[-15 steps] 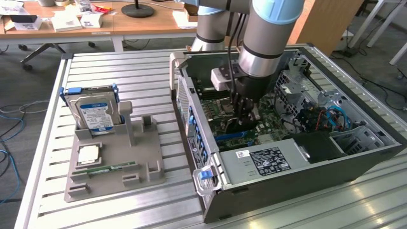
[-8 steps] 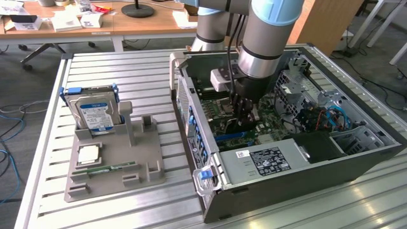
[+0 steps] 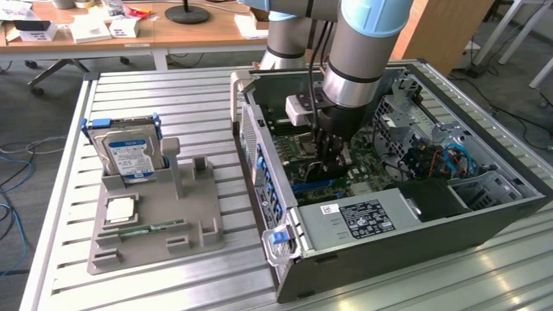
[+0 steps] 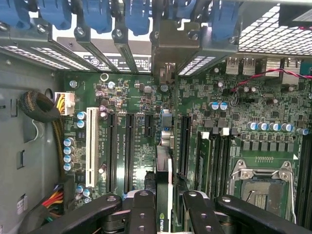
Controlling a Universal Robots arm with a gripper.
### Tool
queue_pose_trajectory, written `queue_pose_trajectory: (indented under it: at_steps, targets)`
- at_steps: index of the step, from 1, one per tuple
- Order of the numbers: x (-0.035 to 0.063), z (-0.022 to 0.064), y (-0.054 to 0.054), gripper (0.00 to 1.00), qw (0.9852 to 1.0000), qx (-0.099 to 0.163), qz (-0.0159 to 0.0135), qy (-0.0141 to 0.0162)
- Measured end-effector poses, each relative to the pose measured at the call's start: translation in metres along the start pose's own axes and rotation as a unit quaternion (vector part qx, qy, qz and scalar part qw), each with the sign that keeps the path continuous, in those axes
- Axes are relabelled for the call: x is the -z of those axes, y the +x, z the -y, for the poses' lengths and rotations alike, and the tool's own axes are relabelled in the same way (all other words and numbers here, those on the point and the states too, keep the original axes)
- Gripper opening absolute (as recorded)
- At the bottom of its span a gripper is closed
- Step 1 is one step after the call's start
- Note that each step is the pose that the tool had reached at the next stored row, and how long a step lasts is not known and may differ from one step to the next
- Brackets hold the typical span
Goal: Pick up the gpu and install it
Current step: 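Insert the gpu into the slot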
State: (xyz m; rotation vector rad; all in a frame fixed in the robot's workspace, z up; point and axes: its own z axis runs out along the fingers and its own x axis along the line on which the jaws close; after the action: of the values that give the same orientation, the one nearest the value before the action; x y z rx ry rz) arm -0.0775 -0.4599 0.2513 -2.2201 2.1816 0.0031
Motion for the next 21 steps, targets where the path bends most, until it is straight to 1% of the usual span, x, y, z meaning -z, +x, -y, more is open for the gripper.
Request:
queue_pose_trajectory:
  at_steps: [21]
  targets:
    - [-0.0004,-0.0001,0.002,0.26,1.0,0.0,-0.0001,0.0]
